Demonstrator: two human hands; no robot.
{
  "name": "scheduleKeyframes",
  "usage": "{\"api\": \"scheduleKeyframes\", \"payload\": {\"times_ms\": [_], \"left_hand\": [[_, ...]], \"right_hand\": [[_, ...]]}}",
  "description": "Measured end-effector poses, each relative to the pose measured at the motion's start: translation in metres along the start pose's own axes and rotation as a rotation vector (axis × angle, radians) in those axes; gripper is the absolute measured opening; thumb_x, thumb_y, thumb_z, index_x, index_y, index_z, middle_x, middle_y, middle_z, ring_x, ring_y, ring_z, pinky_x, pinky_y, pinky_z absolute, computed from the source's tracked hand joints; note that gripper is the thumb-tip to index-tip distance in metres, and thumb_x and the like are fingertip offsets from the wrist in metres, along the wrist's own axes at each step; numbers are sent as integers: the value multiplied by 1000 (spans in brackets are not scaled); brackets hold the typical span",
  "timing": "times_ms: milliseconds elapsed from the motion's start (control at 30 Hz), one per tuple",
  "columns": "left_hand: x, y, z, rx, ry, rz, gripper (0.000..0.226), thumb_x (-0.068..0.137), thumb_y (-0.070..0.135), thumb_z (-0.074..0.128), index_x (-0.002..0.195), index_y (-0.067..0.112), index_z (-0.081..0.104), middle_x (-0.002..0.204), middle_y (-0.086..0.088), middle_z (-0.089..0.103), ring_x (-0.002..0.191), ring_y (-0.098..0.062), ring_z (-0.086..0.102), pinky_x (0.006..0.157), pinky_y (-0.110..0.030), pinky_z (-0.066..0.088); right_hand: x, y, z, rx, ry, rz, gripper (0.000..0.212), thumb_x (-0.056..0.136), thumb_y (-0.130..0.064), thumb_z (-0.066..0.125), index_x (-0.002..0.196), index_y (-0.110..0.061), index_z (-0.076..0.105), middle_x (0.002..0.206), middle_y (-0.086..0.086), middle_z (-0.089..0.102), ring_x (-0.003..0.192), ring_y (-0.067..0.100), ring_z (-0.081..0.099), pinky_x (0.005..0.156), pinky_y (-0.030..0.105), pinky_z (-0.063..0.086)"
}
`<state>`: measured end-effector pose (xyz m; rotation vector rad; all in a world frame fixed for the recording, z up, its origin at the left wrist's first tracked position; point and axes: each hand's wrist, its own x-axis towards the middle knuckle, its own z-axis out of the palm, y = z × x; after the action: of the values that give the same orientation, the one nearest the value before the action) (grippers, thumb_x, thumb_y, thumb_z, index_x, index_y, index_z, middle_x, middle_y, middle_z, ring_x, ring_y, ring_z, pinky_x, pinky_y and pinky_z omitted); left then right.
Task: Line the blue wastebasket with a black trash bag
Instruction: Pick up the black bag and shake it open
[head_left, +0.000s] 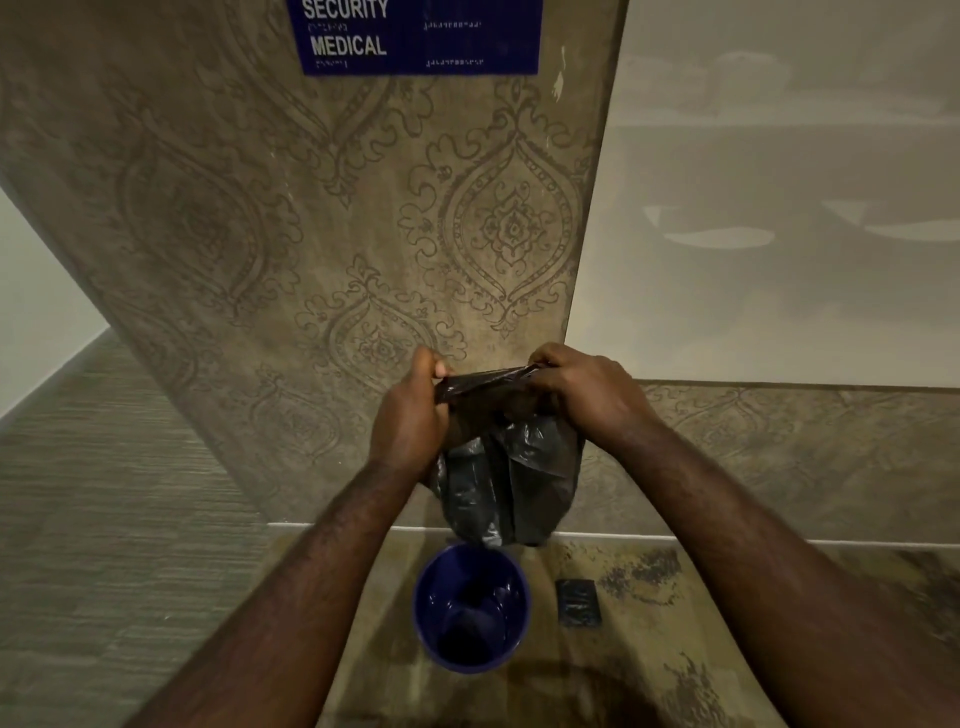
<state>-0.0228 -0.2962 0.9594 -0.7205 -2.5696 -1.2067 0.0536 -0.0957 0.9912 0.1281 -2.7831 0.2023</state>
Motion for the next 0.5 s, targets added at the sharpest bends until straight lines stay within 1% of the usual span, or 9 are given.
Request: {"api": "scheduleKeyframes", "payload": {"times_ms": [33, 67, 133, 200, 267, 300, 367, 433, 500], "left_hand": [[2, -2, -3, -16, -27, 61, 42, 83, -1, 54, 91, 34, 34, 95, -1, 68, 80, -19, 65, 61, -34, 52], [3, -4, -4, -15, -69, 135, 43, 82, -2, 54, 88, 34, 33, 101, 0, 68, 87, -18, 66, 69, -35, 53], [4, -6, -8, 3, -123, 312, 42, 78, -5, 58, 84, 32, 36, 108, 4, 67, 98, -16, 64, 76, -33, 53], [3, -8, -10, 55, -136, 490, 34, 77, -3, 62, 81, 26, 46, 112, 3, 66, 103, -14, 62, 77, -32, 53], [1, -13, -9, 154, -181, 588, 20, 76, -4, 63, 84, 15, 64, 118, 0, 64, 104, -12, 59, 81, -32, 54], [0, -16, -9, 167, -211, 584, 20, 77, -3, 62, 88, 11, 71, 121, 3, 62, 106, -10, 57, 85, -31, 53], [-2, -20, -9, 93, -238, 503, 24, 79, 8, 61, 97, 15, 76, 122, 13, 61, 108, -2, 56, 89, -26, 51], [-3, -24, -11, 111, -204, 463, 32, 81, 8, 64, 109, 19, 73, 121, 9, 65, 108, -6, 61, 89, -25, 52], [-1, -30, -13, 153, -156, 400, 43, 79, 1, 60, 117, 19, 71, 126, 3, 66, 111, -15, 64, 91, -31, 54]], "right_hand": [[0, 6, 2, 1, -58, 73, 28, 84, -36, 58, 109, -27, 64, 109, -2, 65, 84, 22, 59, 59, 23, 34], [0, 12, 5, -3, -97, 146, 36, 83, -43, 52, 114, -29, 62, 115, -3, 65, 88, 23, 60, 61, 25, 36], [0, 14, 12, -89, -108, 168, 37, 84, -36, 50, 116, -23, 64, 122, 0, 63, 100, 27, 61, 71, 30, 45], [-4, 17, 19, -126, -24, 187, 27, 87, -29, 51, 100, -14, 69, 108, 5, 67, 95, 30, 61, 71, 36, 48], [-10, 15, 26, 24, 95, 322, 26, 84, -34, 55, 87, -12, 69, 92, 3, 68, 85, 26, 60, 65, 32, 46], [-11, 14, 30, 105, 162, 402, 24, 81, -36, 61, 84, -14, 68, 89, 1, 66, 80, 22, 59, 63, 29, 44], [-14, 13, 35, 136, 205, 457, 15, 79, -31, 70, 83, -17, 66, 88, -2, 58, 76, 18, 55, 62, 26, 39], [-16, 15, 42, 134, 156, 453, 0, 82, -17, 65, 82, -17, 65, 89, -1, 52, 76, 23, 56, 61, 25, 34], [-18, 18, 48, 184, 49, 495, 5, 84, -13, 59, 84, -17, 63, 90, -6, 48, 81, 24, 58, 61, 26, 33]]}}
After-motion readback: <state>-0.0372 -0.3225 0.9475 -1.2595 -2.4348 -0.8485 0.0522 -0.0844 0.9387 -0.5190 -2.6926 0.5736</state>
